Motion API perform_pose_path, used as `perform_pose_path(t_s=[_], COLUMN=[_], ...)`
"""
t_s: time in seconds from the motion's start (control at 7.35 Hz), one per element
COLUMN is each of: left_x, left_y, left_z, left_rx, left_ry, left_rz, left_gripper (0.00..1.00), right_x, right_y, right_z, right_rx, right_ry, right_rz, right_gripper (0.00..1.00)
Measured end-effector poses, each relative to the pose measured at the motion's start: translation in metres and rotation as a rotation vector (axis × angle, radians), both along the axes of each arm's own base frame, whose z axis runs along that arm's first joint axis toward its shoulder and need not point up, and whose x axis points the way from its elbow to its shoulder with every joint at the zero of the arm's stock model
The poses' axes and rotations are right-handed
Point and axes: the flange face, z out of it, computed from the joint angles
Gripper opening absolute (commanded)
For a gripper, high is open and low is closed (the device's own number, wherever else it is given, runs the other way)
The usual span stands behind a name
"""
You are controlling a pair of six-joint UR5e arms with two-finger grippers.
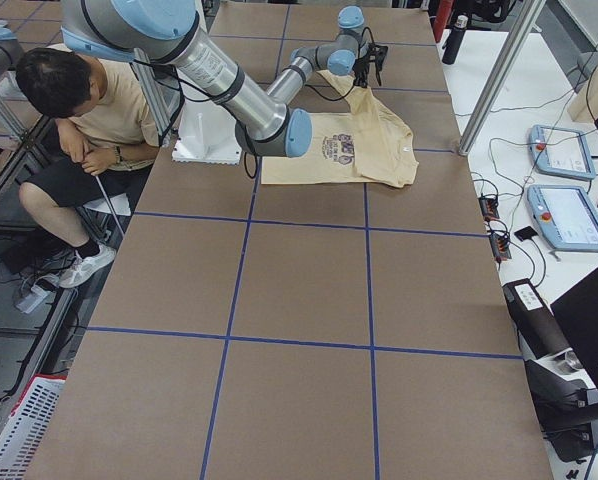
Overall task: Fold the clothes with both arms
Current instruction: 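Carry the sleeve across the shirt body and lay it down with the right gripper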
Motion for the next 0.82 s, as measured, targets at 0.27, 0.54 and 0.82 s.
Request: perform_pose_path(t_s=[0.27, 0.54, 0.82], left_x=[0.047, 0.096, 0.126], left_y=[-0.014, -0.017, -0.018], left_z=[-0.017, -0.014, 0.021], left_rx=[-0.055, -0.073, -0.078], left_ry=[0.026, -0.028, -0.052], left_rz=[0.024, 0.036, 0.051], left_gripper=[0.99, 0.97, 0.86], right_x=[-0.014, 0.017, 0.103], right_y=[0.001, 0.017, 0.052], right_z=[-0.015, -0.004, 0.049], right_rx=[0.002, -0.041, -0.065], right_ry=[-0.012, -0.03, -0.038], right_rz=[0.018, 0.024, 0.003], right_gripper=[1.0, 1.0, 1.0])
